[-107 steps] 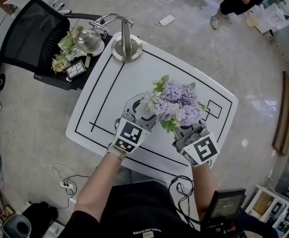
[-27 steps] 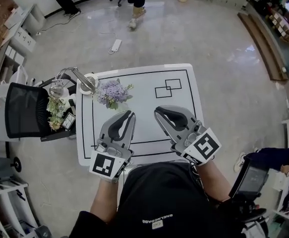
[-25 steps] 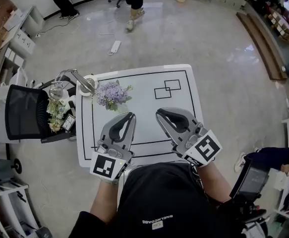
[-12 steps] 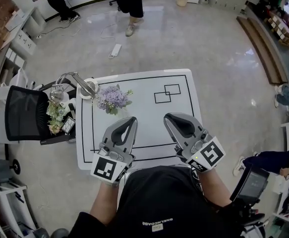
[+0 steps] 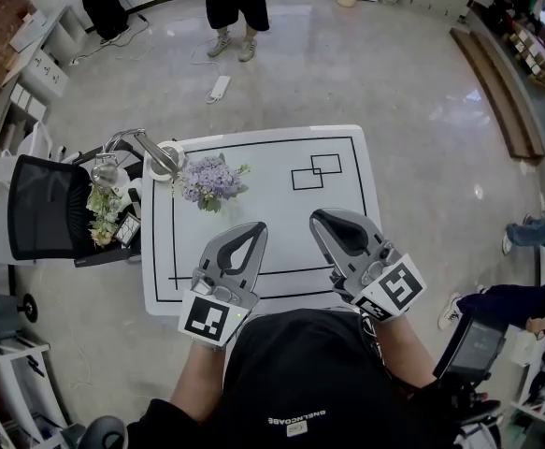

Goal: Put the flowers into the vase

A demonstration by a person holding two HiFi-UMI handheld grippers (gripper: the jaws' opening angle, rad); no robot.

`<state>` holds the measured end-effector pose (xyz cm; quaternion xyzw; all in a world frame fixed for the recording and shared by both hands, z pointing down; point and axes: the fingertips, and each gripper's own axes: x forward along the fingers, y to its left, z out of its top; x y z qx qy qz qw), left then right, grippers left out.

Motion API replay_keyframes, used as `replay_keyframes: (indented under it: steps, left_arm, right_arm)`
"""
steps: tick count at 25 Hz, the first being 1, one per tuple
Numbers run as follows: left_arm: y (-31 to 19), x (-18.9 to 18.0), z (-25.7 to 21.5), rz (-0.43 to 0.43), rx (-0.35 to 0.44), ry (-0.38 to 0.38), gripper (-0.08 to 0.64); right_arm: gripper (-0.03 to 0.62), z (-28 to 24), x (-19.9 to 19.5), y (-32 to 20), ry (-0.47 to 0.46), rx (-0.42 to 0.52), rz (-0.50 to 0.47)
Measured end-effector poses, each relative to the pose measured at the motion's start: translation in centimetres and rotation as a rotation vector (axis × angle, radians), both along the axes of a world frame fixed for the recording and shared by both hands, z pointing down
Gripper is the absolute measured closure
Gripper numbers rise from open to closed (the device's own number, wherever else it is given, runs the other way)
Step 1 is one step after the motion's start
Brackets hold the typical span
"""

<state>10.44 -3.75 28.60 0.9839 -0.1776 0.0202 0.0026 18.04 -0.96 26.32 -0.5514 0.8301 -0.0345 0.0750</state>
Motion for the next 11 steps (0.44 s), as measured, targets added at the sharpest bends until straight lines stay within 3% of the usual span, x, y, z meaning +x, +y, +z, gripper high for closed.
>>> replay_keyframes:
  steps: [11]
  left_arm:
    - [0.57, 0.41, -0.15, 0.064, 0.002, -0.006, 0.557]
  right_arm:
    - [0.568, 0.18, -0.75, -0.21, -0.031, -0.047, 0.002]
